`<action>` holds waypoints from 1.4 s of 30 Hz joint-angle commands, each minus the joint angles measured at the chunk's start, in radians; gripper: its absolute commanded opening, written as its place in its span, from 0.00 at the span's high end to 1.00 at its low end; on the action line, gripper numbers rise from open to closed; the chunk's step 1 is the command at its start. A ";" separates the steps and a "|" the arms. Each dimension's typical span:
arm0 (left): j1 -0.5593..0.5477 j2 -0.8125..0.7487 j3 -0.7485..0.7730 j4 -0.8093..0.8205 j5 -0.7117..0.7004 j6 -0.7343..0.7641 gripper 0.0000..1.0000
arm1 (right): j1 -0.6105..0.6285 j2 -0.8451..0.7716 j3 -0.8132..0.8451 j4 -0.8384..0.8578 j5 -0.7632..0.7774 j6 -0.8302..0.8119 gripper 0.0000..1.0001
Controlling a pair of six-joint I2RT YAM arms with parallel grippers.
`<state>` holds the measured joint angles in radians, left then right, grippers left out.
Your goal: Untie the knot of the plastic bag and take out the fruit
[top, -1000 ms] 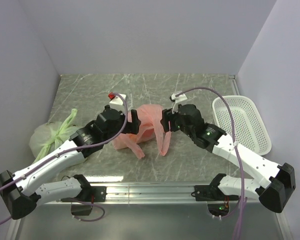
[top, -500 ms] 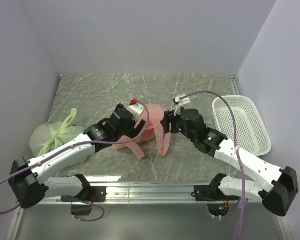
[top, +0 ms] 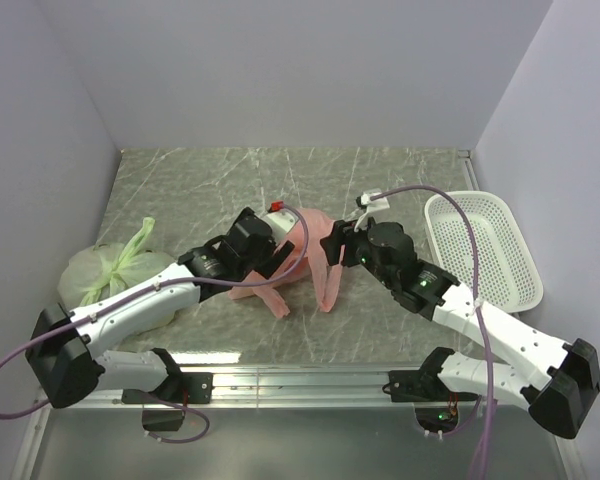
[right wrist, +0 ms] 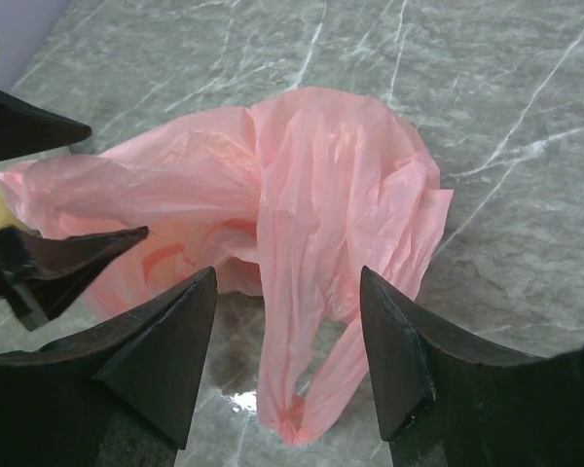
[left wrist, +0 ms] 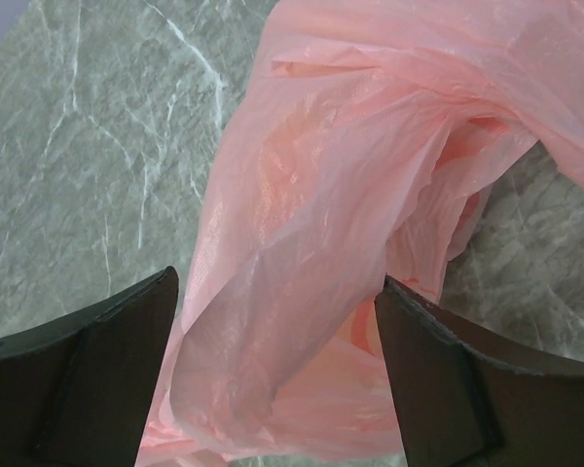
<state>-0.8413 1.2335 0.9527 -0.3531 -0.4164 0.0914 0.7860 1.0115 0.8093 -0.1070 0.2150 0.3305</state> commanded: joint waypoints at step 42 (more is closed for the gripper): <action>-0.004 -0.042 0.150 -0.072 0.018 -0.420 0.99 | 0.047 0.154 -0.225 0.370 0.027 0.492 0.34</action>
<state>-0.8413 1.2205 1.0664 -0.4107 -0.3637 -0.2756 0.8520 1.1664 0.5766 0.2604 0.1490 0.8032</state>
